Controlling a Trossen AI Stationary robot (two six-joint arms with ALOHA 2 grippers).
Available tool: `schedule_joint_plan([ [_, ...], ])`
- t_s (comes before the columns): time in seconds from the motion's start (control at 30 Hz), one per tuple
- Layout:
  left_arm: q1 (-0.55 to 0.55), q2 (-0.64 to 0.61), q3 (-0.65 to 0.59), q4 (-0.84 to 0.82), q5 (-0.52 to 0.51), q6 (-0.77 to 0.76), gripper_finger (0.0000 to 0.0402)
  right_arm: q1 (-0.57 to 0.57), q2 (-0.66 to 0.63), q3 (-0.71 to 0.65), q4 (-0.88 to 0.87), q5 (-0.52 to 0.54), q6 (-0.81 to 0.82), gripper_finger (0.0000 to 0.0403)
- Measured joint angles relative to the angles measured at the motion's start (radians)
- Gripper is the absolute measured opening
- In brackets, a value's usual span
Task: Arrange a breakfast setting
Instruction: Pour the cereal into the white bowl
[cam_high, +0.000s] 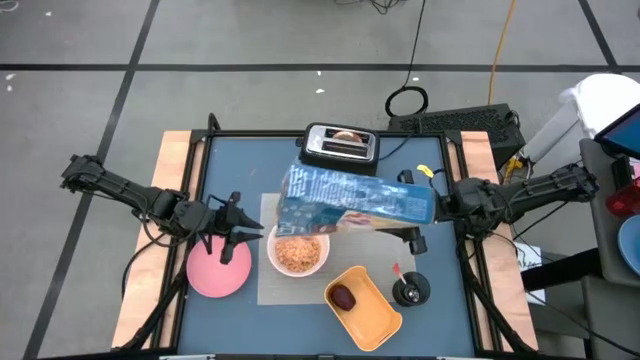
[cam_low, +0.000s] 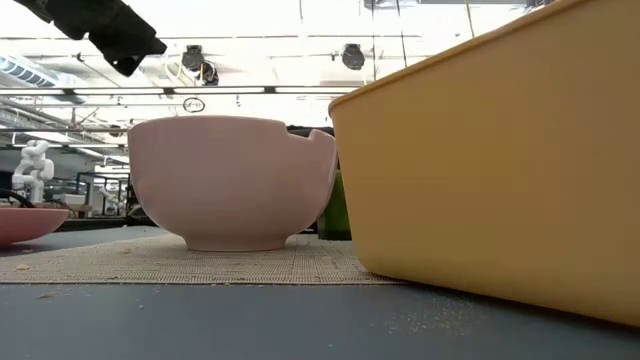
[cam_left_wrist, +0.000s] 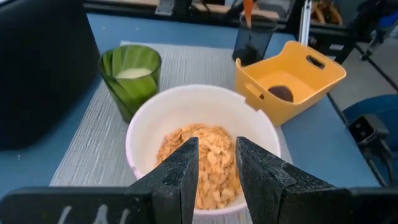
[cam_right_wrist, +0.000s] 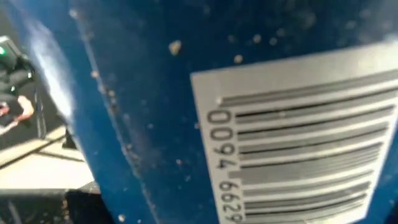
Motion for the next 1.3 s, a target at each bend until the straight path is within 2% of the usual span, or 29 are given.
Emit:
schedule_joint_plan([
  [0.3,0.000,0.001,0.000,0.136,-0.001,0.130,0.0113,0.000,0.031,0.000,0.211,0.000,-0.102,0.0263],
  [0.53,0.006,0.033,0.000,0.281,-0.011,0.218,0.0113,0.000,0.120,0.000,0.432,-0.004,-0.169,0.0263],
  [0.9,0.007,0.183,0.000,0.548,-0.012,0.373,0.0113,0.000,0.335,0.000,0.843,-0.009,-0.232,0.0263],
  [1.3,0.072,0.371,0.000,0.826,-0.013,0.384,0.0113,0.006,0.532,0.001,1.292,-0.083,-0.220,0.0263],
])
